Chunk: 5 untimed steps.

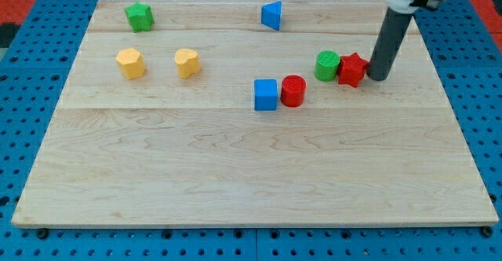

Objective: Push the red star towards the top right of the board

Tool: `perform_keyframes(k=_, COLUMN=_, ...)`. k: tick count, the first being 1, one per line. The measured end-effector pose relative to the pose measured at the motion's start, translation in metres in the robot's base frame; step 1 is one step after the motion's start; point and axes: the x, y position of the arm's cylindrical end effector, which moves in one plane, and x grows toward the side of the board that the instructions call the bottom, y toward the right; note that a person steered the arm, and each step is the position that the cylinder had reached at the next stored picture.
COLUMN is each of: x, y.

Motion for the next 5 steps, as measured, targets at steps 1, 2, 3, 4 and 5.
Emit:
perform_keyframes(k=1, x=0.015, y=0.036)
perform_keyframes(k=2, x=0.060, y=-0.008)
perform_keyframes(k=3, x=0.050, y=-0.052)
perform_keyframes(k=4, x=0.023, y=-0.052)
perform_keyframes(k=5, x=-0.005, y=-0.052)
